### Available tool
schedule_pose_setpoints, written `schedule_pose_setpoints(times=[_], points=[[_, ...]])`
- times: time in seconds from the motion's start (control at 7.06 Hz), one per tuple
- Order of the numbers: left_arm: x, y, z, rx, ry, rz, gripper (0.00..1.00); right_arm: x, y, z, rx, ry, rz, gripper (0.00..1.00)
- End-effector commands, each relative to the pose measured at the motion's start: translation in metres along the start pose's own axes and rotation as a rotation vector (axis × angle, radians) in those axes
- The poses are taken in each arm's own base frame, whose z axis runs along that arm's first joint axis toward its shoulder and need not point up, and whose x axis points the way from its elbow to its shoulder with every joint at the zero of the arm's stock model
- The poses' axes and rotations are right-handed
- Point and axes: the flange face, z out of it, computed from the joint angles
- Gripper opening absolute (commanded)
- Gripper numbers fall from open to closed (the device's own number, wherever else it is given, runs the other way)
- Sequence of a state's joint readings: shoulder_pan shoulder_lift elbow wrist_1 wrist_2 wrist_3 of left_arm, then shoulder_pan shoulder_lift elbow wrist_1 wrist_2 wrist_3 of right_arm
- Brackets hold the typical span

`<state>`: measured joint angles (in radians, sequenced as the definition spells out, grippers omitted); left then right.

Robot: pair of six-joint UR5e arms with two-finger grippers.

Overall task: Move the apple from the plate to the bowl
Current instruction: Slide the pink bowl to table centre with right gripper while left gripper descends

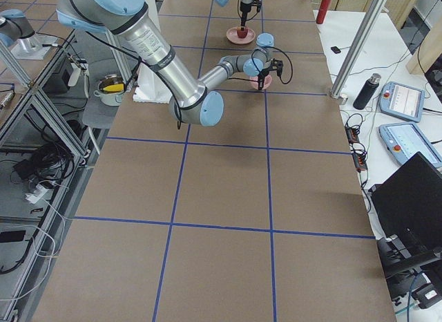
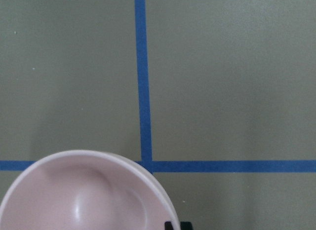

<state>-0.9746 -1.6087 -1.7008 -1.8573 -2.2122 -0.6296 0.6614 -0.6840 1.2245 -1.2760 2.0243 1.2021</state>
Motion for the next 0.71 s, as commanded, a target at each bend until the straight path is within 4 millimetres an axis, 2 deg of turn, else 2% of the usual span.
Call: schedule_pose_setpoints(times=[0.0, 0.14, 0.42, 0.57], points=[[0.022, -0.006, -0.010, -0.025, 0.061, 0.014, 0.98, 0.000, -0.001, -0.002, 0.003, -0.005, 0.006, 0.00], [0.021, -0.008, -0.011, -0.016, 0.054, 0.016, 0.98, 0.001, -0.001, -0.002, 0.002, -0.002, 0.007, 0.00], [0.006, -0.011, -0.003, 0.024, -0.032, 0.017, 0.98, 0.007, -0.001, 0.002, 0.000, 0.006, 0.010, 0.00], [0.001, -0.010, 0.002, 0.016, -0.040, 0.013, 0.98, 0.009, -0.001, 0.004, -0.001, 0.008, 0.016, 0.76]])
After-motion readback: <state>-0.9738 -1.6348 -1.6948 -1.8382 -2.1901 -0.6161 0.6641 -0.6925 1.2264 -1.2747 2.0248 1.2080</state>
